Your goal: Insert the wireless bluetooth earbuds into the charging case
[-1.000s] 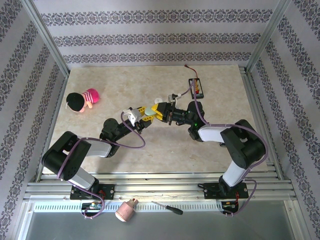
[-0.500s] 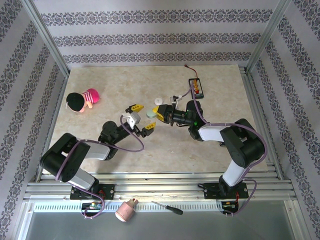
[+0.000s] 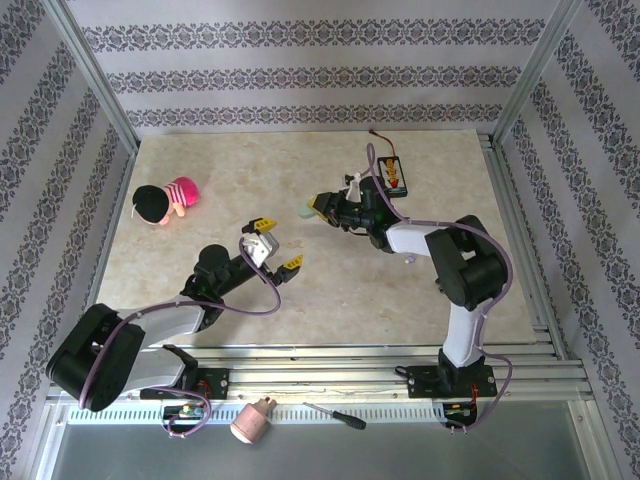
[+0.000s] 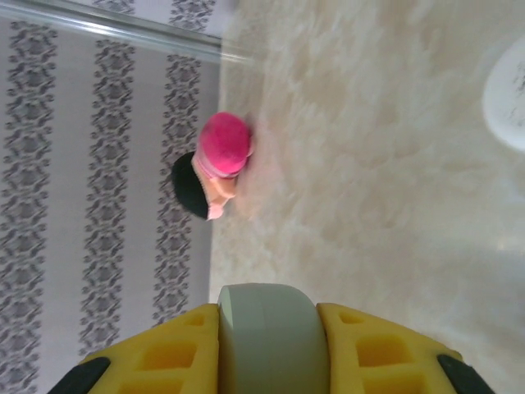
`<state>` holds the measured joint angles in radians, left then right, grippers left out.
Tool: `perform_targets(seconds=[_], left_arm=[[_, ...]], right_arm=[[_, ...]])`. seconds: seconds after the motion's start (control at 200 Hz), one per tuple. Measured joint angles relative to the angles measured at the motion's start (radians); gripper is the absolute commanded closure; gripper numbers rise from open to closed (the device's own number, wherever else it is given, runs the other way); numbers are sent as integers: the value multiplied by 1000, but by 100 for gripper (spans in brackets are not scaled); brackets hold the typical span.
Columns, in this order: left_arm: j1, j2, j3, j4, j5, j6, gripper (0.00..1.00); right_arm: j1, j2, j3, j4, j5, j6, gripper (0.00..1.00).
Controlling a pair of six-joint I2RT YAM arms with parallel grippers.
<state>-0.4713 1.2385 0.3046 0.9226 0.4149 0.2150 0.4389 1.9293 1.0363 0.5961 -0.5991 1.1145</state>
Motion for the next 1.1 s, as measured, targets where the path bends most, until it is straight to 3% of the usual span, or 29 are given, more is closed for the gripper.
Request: perform_targets(seconds=[0.29,0.625,0.929,1.099], left_arm=[[0,-12,-14,-108,-54,2,1],[0,-12,-23,-116,-106,-59,1],[0,-33,-48,-108,-105,-66,1],[0,-29,-50,-106,-60,-66,1]], right_arm=[[16,164,250,-204,108,-131,85],[93,328,426,-311,195,-187,81],[111,345,467,-417,249,-282,48],[108,232,394,-486,288,-373,30]])
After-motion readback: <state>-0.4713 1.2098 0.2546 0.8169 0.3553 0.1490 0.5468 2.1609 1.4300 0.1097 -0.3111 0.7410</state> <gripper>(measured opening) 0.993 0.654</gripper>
